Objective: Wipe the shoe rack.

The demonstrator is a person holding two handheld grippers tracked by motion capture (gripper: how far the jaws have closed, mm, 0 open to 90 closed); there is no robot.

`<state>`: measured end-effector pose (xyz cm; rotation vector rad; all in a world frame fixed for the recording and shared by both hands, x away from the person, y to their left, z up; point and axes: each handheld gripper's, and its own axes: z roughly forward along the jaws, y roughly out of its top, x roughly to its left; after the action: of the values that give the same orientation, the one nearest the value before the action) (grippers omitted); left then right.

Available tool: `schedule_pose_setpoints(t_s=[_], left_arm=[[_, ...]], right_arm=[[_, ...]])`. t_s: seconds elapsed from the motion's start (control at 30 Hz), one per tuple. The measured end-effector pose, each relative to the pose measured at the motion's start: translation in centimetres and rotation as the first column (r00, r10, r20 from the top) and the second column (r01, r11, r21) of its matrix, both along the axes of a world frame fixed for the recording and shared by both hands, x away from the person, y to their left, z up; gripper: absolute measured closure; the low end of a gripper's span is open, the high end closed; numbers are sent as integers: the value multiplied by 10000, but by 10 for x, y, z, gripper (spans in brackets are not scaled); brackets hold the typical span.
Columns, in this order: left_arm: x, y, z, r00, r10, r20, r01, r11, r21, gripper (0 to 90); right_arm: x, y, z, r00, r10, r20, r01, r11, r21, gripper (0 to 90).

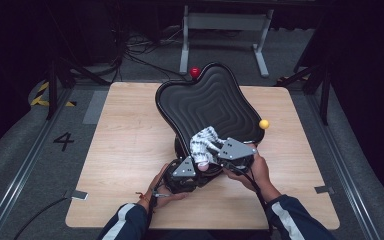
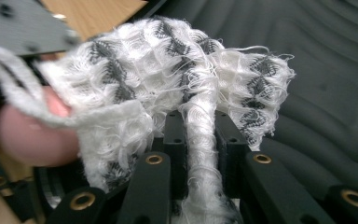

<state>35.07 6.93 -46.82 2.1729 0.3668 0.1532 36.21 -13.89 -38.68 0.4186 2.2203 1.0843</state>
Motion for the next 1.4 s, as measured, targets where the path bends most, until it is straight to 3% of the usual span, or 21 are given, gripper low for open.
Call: schedule_pose_setpoints(t_s=[0.17,0.33,0.53,0.6,0.7,0.93,1.07,1.2,1.27,1.4], left_arm=[[0,0,0,10000,26,-36,-26,10000,10,732],[0,0,0,10000,10,-25,-10,10000,14,732],[0,0,0,10000,29,-46,-30,10000,-30,731],[0,0,0,10000,44,-75,-44,10000,-29,732],[0,0,1,10000,1,-11,-1,10000,85,731],[0,-1,1,10000,0,29,0,9999,121,731],[0,-1,1,10000,18,27,-18,10000,88,729],[0,-1,0,10000,-4,19,4,10000,57,728],[0,-1,0,10000,3,37,-4,10000,39,728],[0,-1,-1,10000,40,-29,-40,10000,36,729]], right_arm=[[18,-17,1,9962,-865,-121,867,9959,248,784],[34,-39,2,9822,-1860,-255,1864,9823,162,786],[47,-61,1,9588,-2816,-368,2818,9595,21,789],[52,-68,-1,9451,-3261,-212,3262,9453,-8,793],[58,-77,-2,9341,-3565,-177,3566,9343,14,794],[63,-88,-3,9188,-3947,-54,3947,9188,-62,793],[62,-88,-4,9229,-3851,-34,3851,9229,-26,792],[58,-83,-3,9424,-3345,-60,3344,9424,-55,792],[53,-75,-1,9602,-2789,-167,2787,9603,-153,792],[48,-63,1,9699,-2433,-1,2432,9693,-366,792]])
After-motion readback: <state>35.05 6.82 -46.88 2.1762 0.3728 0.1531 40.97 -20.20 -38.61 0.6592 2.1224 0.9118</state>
